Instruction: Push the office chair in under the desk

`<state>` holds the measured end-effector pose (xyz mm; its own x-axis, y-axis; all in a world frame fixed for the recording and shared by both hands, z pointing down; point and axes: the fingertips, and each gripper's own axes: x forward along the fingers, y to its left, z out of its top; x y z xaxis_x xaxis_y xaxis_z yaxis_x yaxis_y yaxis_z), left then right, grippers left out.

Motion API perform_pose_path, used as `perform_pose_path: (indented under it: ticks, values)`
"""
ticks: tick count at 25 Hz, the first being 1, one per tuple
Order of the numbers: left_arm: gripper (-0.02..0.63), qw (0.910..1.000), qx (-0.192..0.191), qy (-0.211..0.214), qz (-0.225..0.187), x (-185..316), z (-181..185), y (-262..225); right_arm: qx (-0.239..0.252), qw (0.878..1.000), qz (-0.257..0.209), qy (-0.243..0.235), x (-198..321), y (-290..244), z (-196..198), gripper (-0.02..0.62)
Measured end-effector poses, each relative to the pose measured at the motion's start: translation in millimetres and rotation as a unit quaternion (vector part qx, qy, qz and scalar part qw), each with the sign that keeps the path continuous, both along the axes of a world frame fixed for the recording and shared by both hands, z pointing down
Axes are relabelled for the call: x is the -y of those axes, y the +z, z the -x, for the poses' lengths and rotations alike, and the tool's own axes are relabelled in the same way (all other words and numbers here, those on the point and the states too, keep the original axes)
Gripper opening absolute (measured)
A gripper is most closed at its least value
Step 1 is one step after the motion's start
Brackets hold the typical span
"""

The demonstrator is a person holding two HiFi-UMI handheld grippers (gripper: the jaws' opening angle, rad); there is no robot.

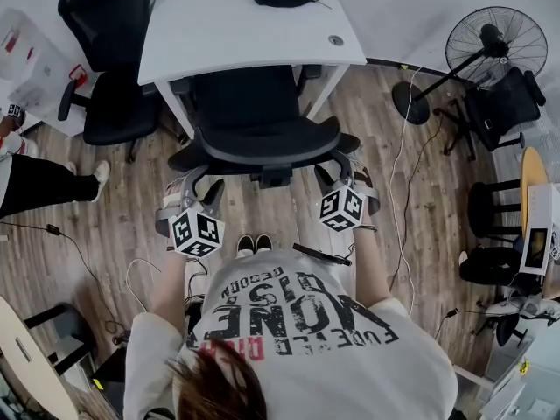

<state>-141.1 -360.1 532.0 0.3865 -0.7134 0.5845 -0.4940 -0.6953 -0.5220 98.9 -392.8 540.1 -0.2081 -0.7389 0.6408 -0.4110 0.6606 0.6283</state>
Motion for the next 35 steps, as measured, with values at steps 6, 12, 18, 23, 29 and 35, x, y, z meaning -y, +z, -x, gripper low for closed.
perform_pose_path:
  ticks: [6, 12, 18, 23, 29, 35]
  values:
    - [0.127, 0.99, -0.13, -0.053, 0.005, -4, -10, -23, 0.108, 0.993, -0.004, 0.042, -12, -18, 10, 0.118]
    - [0.049, 0.9683, -0.222, -0.11, -0.032, 1, -7, -48, 0.258, 0.961, -0.002, 0.095, -15, -39, 19, 0.044]
    - [0.012, 0.9536, -0.273, -0.12, -0.042, 4, -12, -70, 0.35, 0.926, 0.006, 0.139, -16, -46, 19, 0.025]
    - [0.012, 0.9271, -0.342, -0.146, -0.044, 4, -7, -91, 0.399, 0.904, -0.006, 0.154, -20, -66, 13, 0.023]
    - [0.012, 0.9109, -0.37, -0.16, -0.09, 8, 2, -124, 0.452, 0.877, -0.03, 0.16, -23, -99, 8, 0.023]
    - [0.012, 0.9089, -0.367, -0.155, -0.124, 9, 3, -146, 0.462, 0.872, -0.063, 0.149, -23, -135, 11, 0.023]
